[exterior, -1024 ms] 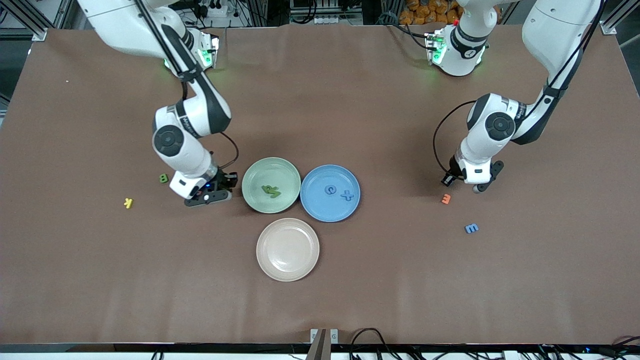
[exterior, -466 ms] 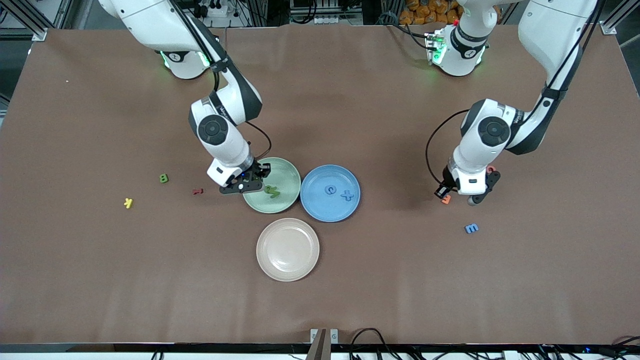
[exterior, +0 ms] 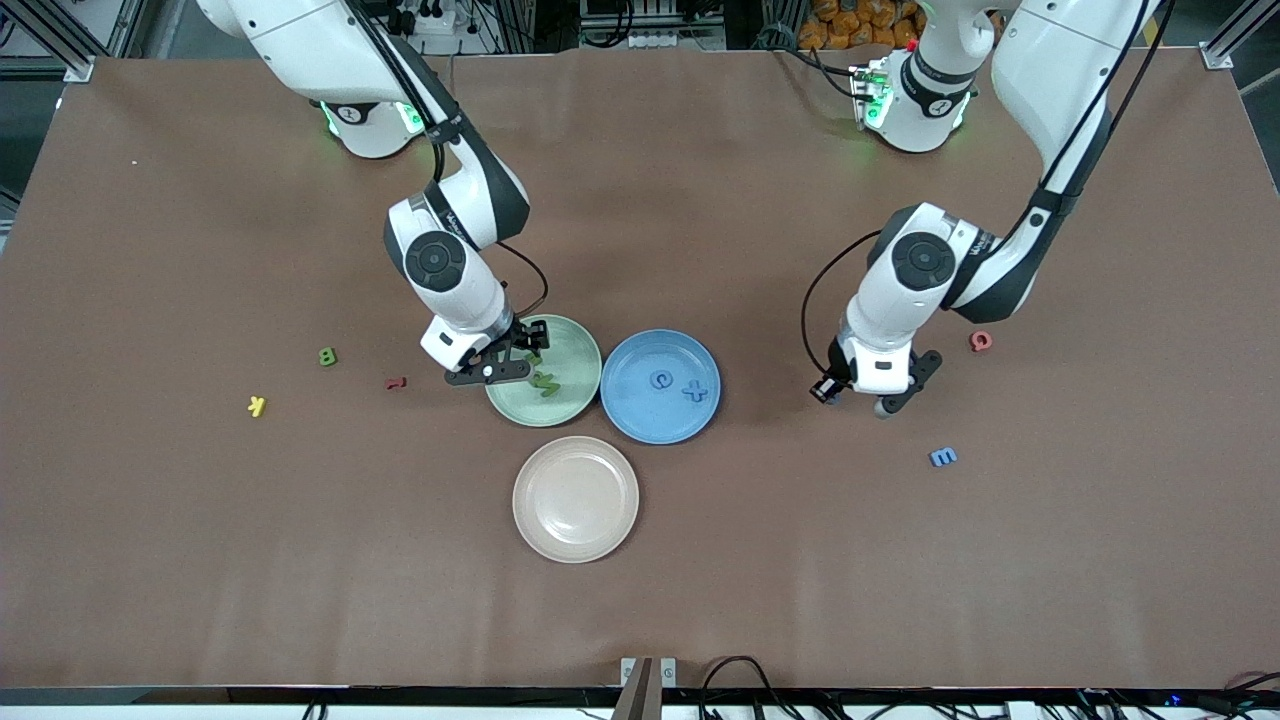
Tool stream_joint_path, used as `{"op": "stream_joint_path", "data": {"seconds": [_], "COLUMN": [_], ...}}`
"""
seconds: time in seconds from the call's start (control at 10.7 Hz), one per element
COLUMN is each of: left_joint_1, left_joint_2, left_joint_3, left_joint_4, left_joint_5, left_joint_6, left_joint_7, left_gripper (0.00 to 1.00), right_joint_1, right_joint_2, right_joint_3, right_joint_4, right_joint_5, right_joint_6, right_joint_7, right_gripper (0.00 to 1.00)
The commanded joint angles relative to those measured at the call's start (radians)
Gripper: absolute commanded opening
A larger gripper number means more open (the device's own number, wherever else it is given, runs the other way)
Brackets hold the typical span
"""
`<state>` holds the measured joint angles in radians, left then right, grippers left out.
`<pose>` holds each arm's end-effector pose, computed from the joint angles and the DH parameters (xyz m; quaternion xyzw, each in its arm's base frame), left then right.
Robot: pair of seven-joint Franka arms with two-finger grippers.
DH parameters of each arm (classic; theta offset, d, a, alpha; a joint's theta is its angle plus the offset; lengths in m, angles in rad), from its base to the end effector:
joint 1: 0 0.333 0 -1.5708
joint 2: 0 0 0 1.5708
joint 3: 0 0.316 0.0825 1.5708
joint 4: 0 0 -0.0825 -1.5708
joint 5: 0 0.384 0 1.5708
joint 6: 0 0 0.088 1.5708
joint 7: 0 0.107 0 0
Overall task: Sort letters by color into matching plates
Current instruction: 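Carry the p toward the blue plate while the right gripper lowers n onto green, then release the p into the blue plate while the right gripper reaches green B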
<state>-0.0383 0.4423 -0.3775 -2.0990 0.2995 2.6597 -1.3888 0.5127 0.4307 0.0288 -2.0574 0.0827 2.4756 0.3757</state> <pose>0.5447 -0.2450 0.2354 0.9249 0.3713 0.0521 0.0632 0.5080 0.3050 0.2230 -0.9983 -0.0489 0.0195 0.0253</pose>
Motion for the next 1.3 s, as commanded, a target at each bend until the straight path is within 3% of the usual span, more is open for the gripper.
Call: {"op": "stream_joint_path", "data": {"seconds": [0.0, 0.47, 1.21], "left_joint_1": [-0.055, -0.138, -0.334], "left_joint_2": [0.064, 0.177, 0.188], "left_joint_3": [0.005, 0.005, 0.006], "left_joint_4": [0.101, 0.287, 0.326], "left_joint_5": [0.024, 0.018, 0.023], "left_joint_6": [-0.017, -0.017, -0.017], "left_joint_7": [-0.05, -0.068, -0.183], "left_gripper": [0.0, 0.0, 0.0], "right_joint_1": [-0.038, -0.158, -0.373], "right_joint_2": [-0.006, -0.036, -0.122], "right_joint_3": [-0.001, -0.004, -0.007], "right_joint_4": [0.019, -0.009, -0.147], "right_joint_5": [0.005, 0.002, -0.056], "right_joint_6": [-0.047, -0.052, -0.047], "right_joint_7": [-0.204, -0.571, -0.67], "right_gripper": [1.0, 1.0, 1.0]}}
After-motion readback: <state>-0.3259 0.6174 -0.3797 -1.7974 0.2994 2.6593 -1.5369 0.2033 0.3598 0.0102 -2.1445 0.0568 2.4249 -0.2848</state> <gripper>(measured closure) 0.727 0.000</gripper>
